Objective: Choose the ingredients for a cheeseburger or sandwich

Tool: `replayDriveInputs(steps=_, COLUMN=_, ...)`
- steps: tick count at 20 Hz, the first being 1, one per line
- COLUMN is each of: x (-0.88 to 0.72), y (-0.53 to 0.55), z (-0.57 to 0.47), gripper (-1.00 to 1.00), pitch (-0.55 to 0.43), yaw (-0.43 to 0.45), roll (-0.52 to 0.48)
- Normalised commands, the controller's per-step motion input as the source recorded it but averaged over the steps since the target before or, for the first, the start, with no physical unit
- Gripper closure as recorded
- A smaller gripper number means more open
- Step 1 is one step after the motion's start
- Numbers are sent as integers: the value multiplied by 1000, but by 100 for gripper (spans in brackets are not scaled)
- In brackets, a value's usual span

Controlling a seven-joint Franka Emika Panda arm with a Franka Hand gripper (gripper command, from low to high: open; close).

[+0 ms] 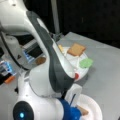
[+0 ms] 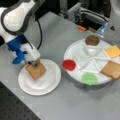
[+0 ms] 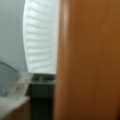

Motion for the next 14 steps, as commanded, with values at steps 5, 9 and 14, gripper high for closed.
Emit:
replayDriveInputs(steps=5, x=192, y=-76, z=-61, gripper=100, pitch=-86, yaw=97, roll=112)
replayDriveInputs(steps=9, x=190, y=-87, z=-57, gripper=100, pitch=-79, yaw=109, roll=113)
replayDriveInputs(steps=14, x=184, y=-86, z=-40, gripper=100, pitch=-86, yaw=111, roll=122)
